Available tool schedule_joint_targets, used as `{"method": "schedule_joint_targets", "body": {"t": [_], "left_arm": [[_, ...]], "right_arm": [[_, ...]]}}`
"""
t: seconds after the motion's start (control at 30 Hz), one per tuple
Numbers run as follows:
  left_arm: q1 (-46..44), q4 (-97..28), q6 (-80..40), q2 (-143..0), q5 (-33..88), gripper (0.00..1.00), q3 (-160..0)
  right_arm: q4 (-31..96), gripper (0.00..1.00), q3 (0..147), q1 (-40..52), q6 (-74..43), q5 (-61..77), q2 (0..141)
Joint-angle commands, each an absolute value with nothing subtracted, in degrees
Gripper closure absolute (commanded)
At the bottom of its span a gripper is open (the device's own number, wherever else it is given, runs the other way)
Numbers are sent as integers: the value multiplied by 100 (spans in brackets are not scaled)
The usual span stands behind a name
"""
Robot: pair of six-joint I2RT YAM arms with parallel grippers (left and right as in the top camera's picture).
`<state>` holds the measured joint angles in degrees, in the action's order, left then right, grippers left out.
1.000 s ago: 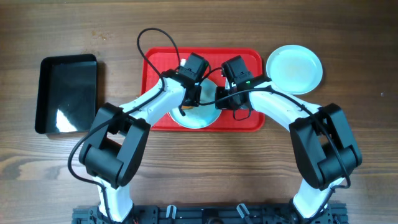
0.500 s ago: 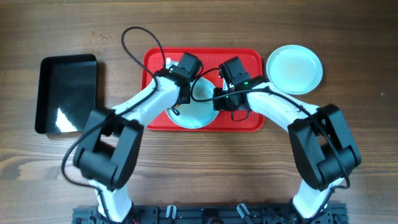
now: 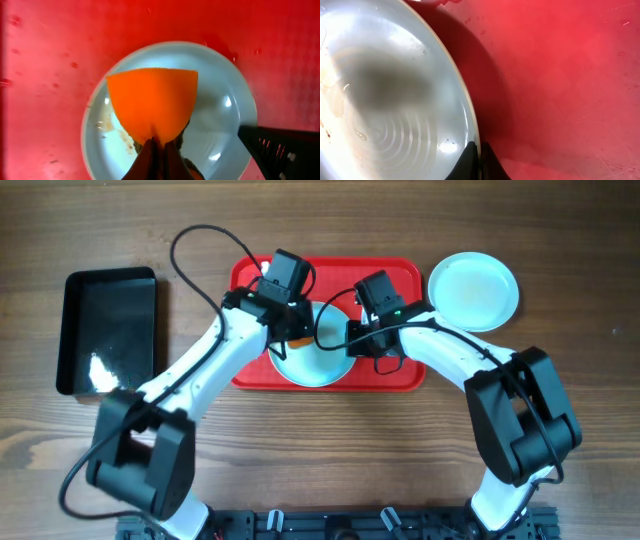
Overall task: Clean dirty plates on tray and stack at the side
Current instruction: 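Move the sponge onto the last plate and wipe it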
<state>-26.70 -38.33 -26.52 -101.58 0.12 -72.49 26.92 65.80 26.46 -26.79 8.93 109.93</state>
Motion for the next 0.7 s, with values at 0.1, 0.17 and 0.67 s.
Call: {"method": "schedule_joint_targets", "body": {"t": [0.1,0.17,0.67], "left_arm": [[-2880,-3909,-2753,-10840,429,96,-7223],[-2915,-3909,-2749,-11006,429,96,-7223],[-2897,-4768,-2749,-11327,-3094,96,-7223]], "right_arm": [[2792,96,6512,2639,-2552,639,11135],[2790,96,6512,2639,-2552,642,11135],[2821,96,6512,2639,-2423,639,11135]]}}
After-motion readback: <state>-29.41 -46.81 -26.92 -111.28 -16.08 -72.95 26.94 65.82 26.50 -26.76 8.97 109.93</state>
